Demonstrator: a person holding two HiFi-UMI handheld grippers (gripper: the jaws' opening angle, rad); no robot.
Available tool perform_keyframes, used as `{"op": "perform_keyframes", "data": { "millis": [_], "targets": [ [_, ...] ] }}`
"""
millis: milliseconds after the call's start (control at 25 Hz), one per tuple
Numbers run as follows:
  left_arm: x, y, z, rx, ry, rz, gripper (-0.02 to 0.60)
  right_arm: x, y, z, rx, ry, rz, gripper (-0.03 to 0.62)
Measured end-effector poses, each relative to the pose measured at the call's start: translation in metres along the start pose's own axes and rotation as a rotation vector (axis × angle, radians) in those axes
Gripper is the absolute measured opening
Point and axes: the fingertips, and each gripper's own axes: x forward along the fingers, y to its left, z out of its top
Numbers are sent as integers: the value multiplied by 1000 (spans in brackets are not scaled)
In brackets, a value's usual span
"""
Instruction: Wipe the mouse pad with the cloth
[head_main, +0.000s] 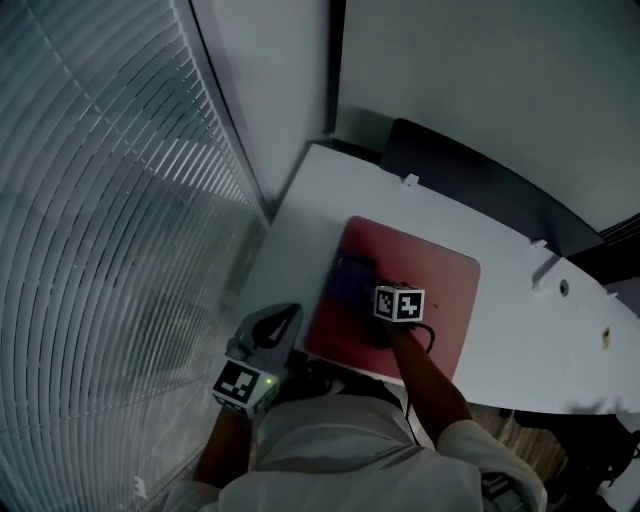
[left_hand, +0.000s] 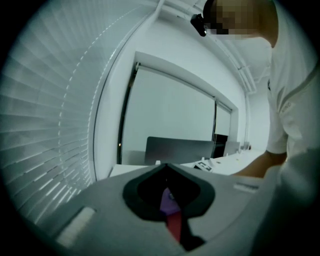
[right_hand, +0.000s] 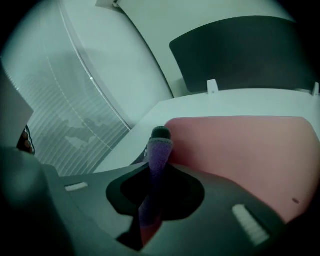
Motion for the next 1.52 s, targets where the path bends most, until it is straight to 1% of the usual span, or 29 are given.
{"op": "perform_keyframes", "data": {
  "millis": [120, 400, 480, 680, 840, 1080, 1200, 1280, 1360, 1400, 1520],
  "targets": [
    [16, -20, 10, 21, 1, -41, 2, -25, -25, -4, 43, -15, -32, 48],
    [46, -89, 40, 8, 1, -116, 2, -105, -85, -22, 122, -43, -102, 48],
    [57, -111, 46, 18, -2, -140, 3, -129, -108, -28, 145, -53, -126, 48],
    [88, -154, 36, 25, 1, -201, 3, -172, -170, -50, 203, -87, -195, 48],
    [109, -195, 34, 48, 1, -247, 2, -212, -213, -66, 237, -110, -241, 48],
    [133, -253, 36, 74, -12, -296, 2, -268, -262, -88, 260, -135, -295, 48],
    [141, -271, 39, 71, -13, -307, 3, -286, -284, -98, 282, -143, -318, 48],
    [146, -277, 40, 77, -9, -314, 3, -295, -292, -101, 313, -154, -324, 48],
    [148, -281, 41, 84, -4, -317, 2, -304, -286, -96, 337, -187, -303, 48],
    [149, -281, 42, 87, -6, -316, 2, -310, -278, -87, 318, -216, -288, 48],
    [148, -272, 44, 90, -16, -296, 3, -326, -245, -51, 179, -327, -245, 48]
  ]
}}
